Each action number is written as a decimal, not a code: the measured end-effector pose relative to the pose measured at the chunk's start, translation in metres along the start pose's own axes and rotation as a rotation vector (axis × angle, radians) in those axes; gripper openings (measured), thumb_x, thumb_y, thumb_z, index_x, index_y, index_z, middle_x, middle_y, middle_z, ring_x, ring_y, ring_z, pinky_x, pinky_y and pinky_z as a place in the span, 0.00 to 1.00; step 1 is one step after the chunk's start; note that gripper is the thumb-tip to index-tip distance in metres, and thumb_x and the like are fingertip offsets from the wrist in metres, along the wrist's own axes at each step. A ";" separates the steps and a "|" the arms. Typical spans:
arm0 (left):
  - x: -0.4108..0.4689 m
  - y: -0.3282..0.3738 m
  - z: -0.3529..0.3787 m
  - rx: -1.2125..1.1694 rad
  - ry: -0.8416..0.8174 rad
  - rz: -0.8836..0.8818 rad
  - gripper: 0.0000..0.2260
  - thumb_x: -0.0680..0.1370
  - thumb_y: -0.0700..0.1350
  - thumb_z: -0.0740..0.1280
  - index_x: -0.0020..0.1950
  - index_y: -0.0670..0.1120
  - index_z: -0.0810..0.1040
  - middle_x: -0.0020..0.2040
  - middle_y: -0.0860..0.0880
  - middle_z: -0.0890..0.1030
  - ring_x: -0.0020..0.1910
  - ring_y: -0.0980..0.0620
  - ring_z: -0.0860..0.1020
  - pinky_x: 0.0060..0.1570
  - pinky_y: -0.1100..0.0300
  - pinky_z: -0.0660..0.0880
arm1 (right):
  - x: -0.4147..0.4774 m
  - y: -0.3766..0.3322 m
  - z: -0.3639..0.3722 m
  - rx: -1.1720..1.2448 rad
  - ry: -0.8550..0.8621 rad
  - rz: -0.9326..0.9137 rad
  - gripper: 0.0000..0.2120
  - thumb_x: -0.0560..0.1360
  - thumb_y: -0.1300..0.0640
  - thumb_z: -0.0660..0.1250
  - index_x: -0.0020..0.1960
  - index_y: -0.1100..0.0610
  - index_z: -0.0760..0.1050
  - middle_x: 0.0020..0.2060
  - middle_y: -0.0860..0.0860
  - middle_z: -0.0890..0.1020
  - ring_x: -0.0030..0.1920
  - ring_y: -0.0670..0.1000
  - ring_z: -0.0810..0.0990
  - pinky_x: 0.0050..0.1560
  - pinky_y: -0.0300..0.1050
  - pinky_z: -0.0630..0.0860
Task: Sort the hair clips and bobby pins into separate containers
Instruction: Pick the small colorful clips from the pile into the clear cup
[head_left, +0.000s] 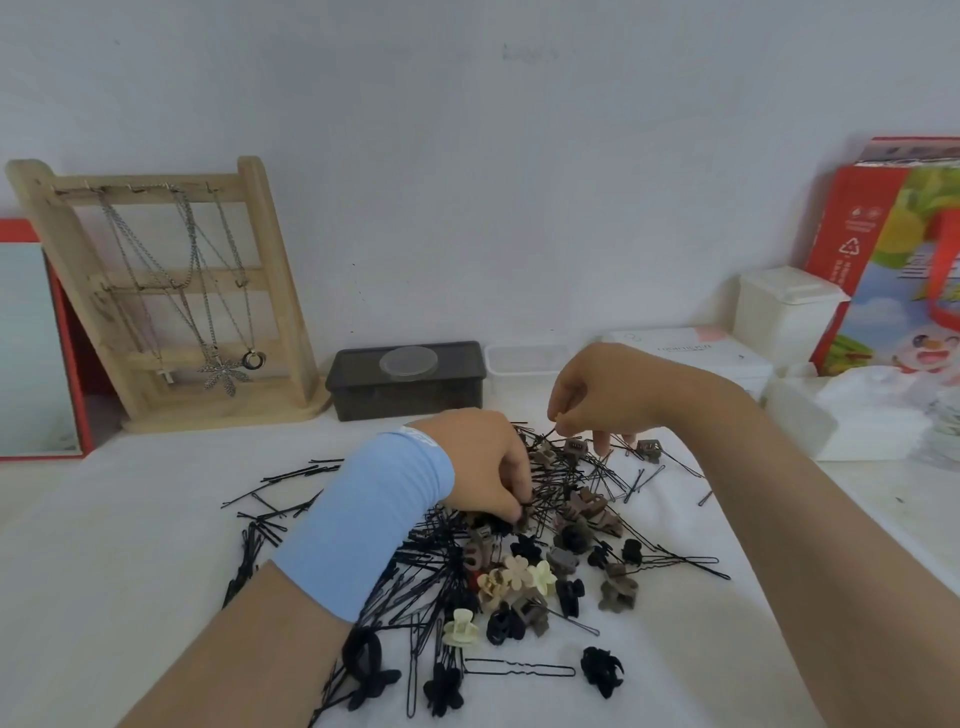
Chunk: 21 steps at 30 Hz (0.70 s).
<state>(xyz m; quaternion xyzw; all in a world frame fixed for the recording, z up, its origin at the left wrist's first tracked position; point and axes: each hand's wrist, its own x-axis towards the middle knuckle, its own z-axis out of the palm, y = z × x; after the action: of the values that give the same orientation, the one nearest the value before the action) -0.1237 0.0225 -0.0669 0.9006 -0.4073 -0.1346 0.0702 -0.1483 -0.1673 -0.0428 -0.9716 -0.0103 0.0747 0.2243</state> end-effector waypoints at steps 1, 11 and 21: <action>-0.002 -0.002 -0.003 0.001 -0.005 -0.018 0.07 0.72 0.52 0.74 0.50 0.58 0.84 0.45 0.61 0.79 0.47 0.59 0.78 0.46 0.64 0.73 | -0.001 -0.001 0.000 0.018 -0.003 -0.005 0.07 0.72 0.60 0.70 0.48 0.51 0.81 0.39 0.48 0.86 0.32 0.47 0.85 0.27 0.39 0.75; 0.001 0.001 0.003 0.011 -0.015 -0.001 0.08 0.71 0.55 0.75 0.49 0.58 0.85 0.43 0.61 0.78 0.45 0.59 0.78 0.46 0.63 0.75 | -0.005 -0.018 0.002 -0.060 -0.034 -0.027 0.08 0.75 0.58 0.64 0.43 0.55 0.82 0.38 0.52 0.85 0.26 0.48 0.76 0.36 0.43 0.76; -0.009 -0.015 -0.014 -0.085 0.100 -0.055 0.02 0.73 0.49 0.73 0.42 0.56 0.82 0.39 0.61 0.80 0.40 0.61 0.79 0.45 0.60 0.78 | -0.007 -0.017 0.019 -0.409 -0.288 0.060 0.13 0.66 0.47 0.76 0.48 0.51 0.85 0.39 0.44 0.83 0.41 0.47 0.82 0.44 0.43 0.80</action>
<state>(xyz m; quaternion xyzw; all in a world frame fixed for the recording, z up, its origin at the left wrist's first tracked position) -0.1144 0.0399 -0.0555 0.9133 -0.3723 -0.1086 0.1248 -0.1574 -0.1439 -0.0513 -0.9760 -0.0284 0.2153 0.0170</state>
